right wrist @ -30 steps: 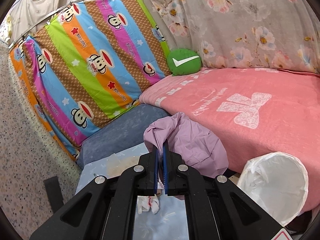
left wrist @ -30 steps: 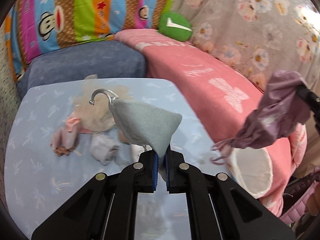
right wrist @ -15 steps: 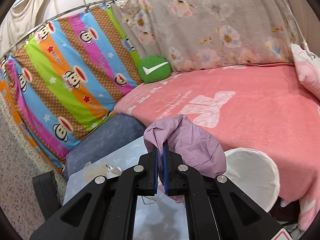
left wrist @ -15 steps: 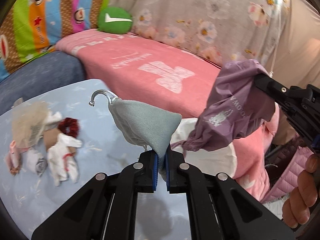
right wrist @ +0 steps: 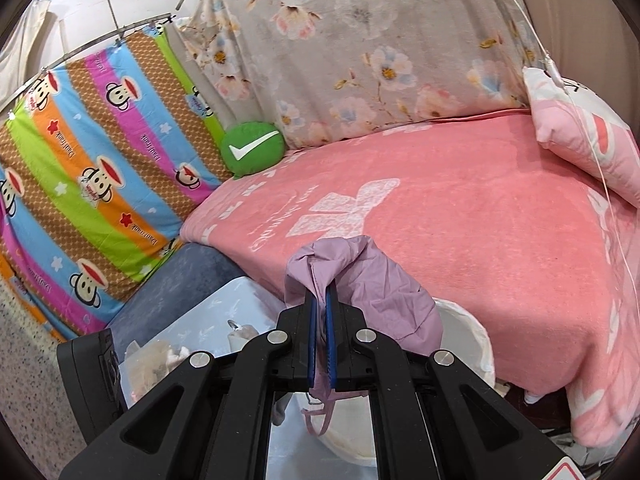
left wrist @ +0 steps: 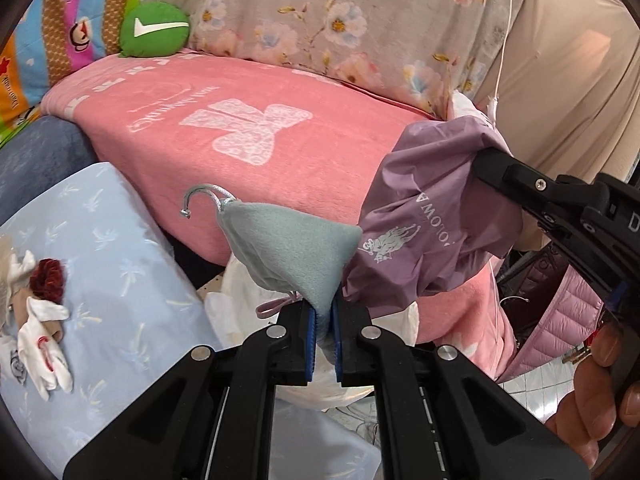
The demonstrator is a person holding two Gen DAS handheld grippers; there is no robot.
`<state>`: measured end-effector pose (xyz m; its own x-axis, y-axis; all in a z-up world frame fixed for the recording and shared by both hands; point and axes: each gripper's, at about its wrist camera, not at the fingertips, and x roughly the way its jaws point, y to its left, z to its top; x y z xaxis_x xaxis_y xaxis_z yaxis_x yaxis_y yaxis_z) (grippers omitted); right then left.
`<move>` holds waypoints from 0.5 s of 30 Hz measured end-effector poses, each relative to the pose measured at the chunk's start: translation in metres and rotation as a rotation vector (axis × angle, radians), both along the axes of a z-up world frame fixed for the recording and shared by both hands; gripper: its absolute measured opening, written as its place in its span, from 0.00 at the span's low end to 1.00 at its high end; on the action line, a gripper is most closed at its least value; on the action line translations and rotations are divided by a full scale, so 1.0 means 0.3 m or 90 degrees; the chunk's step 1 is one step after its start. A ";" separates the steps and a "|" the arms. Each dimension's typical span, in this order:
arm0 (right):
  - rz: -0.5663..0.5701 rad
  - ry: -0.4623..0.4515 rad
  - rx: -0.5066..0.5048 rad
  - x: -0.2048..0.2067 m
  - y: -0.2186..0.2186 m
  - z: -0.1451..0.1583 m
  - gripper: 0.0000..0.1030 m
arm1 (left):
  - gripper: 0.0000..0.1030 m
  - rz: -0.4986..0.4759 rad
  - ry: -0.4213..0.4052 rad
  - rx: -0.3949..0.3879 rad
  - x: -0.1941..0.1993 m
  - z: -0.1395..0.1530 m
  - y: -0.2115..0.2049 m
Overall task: Collect trash
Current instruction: 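Carry the pouch with the left gripper and purple cloth with the right into the bin, open both, then move both grippers back over the cloth pile on the table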
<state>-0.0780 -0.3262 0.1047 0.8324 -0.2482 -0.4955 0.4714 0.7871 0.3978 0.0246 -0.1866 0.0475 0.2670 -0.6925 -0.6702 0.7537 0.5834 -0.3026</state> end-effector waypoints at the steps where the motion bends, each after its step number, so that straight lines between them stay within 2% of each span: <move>1: -0.007 -0.003 -0.001 -0.008 -0.010 0.002 0.04 | 0.07 -0.005 0.000 0.000 -0.002 0.001 -0.010; 6: -0.010 0.012 0.001 0.000 -0.042 -0.007 0.05 | 0.07 -0.019 0.005 0.006 -0.005 -0.013 -0.052; 8: -0.018 0.017 0.005 0.001 -0.045 -0.021 0.11 | 0.08 -0.022 0.014 0.014 -0.002 -0.027 -0.068; 10: -0.019 0.020 0.012 0.004 -0.053 -0.031 0.12 | 0.24 -0.018 0.013 0.028 0.002 -0.040 -0.073; 12: -0.019 0.023 0.014 0.006 -0.053 -0.039 0.15 | 0.61 -0.005 0.005 0.034 0.001 -0.045 -0.063; 14: -0.020 0.023 0.012 0.005 -0.048 -0.039 0.23 | 0.71 0.012 -0.011 0.030 -0.002 -0.040 -0.050; 15: -0.021 0.023 0.010 0.006 -0.046 -0.039 0.26 | 0.72 0.012 -0.014 0.029 -0.003 -0.038 -0.046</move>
<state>-0.0761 -0.3399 0.0931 0.8052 -0.2675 -0.5293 0.5116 0.7647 0.3918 0.0237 -0.2004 0.0360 0.2948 -0.6563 -0.6945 0.7481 0.6107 -0.2595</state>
